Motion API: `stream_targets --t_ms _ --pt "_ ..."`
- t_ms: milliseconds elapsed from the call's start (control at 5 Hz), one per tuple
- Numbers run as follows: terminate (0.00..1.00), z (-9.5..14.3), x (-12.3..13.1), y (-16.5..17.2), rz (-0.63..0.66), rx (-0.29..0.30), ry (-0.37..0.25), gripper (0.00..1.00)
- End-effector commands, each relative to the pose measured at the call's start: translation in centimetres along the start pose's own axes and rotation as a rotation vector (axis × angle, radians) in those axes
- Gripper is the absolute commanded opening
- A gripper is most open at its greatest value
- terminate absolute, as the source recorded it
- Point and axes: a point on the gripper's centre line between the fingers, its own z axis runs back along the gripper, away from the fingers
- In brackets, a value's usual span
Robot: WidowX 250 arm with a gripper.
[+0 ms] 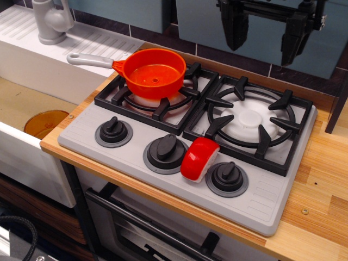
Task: End effector reaching pot or pan
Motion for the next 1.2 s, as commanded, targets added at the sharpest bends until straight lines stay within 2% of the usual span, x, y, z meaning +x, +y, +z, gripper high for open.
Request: stream_targets --t_ms 0,200,400,600,800,1000 --pt "0.0 0.0 0.0 0.0 0.0 0.0 0.0 1.0" --pt "0.0 -0.5 1.3 1.9 -0.022 0.026 -0.046 1.0" --pt "0.0 -0.7 2.0 3.6 -0.015 0.039 -0.056 1.0" --pt "0.0 -0.4 2.4 5.4 -0.023 0.074 -0.073 1.0" --pt "0.0 0.2 3.7 8.3 -0.024 0.133 -0.086 1.0" --pt "0.0 -0.3 4.2 9.7 -0.028 0.134 -0.111 1.0"
